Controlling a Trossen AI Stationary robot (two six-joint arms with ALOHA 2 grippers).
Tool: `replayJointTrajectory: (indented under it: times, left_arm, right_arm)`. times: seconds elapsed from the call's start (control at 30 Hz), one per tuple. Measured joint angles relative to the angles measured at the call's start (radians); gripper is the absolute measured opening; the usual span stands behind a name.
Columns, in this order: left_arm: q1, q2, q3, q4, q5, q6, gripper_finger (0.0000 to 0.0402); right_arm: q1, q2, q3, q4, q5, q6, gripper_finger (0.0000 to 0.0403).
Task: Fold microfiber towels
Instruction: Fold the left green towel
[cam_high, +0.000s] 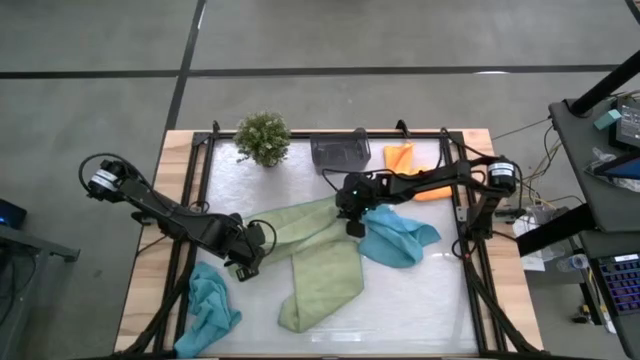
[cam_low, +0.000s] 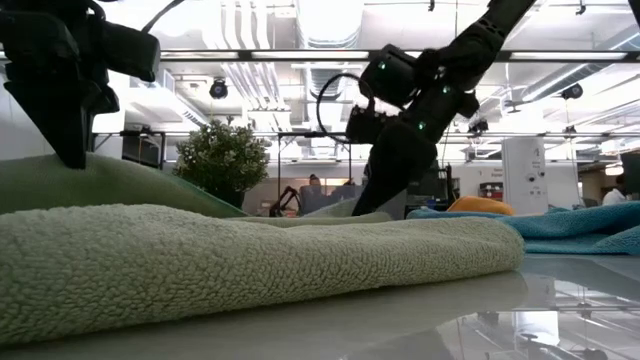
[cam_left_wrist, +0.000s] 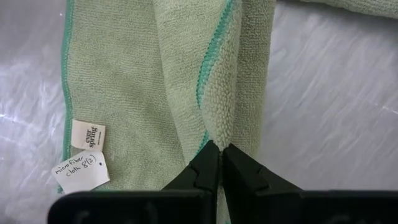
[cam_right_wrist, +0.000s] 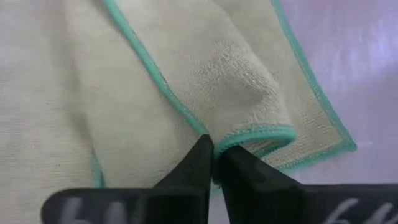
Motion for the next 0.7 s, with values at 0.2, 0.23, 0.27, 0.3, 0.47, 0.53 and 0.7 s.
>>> replayJointTrajectory:
  times: [0.2,0.23,0.27,0.3,0.47,0.53,0.7]
  left_arm:
    - [0.000,0.000,0.017,0.002,0.048,0.000,0.0000]
    - [0.000,-0.001,0.026,0.002,0.074,-0.001,0.0000]
    - [-0.002,-0.001,0.036,0.001,0.106,-0.002,0.0000]
    - [-0.007,-0.001,0.048,0.003,0.137,-0.001,0.0000]
    - [-0.034,-0.005,0.106,0.012,0.215,0.014,0.0000]
    - [-0.044,-0.006,0.119,0.011,0.216,0.028,0.0000]
    - [-0.040,0.007,0.098,0.009,0.139,0.047,0.0000]
  right_arm:
    - [0.009,-0.109,0.000,-0.103,-0.182,0.001,0.0009]
    - [0.013,-0.128,0.000,-0.137,-0.227,0.001,0.0009]
    - [0.020,-0.147,0.000,-0.170,-0.276,0.002,0.0009]
    - [0.029,-0.163,0.000,-0.194,-0.321,0.002,0.0009]
    - [0.089,-0.244,0.000,-0.244,-0.477,0.002,0.0009]
    - [0.113,-0.267,0.001,-0.244,-0.502,0.003,0.0009]
    - [0.133,-0.247,0.003,-0.203,-0.426,0.089,0.0009]
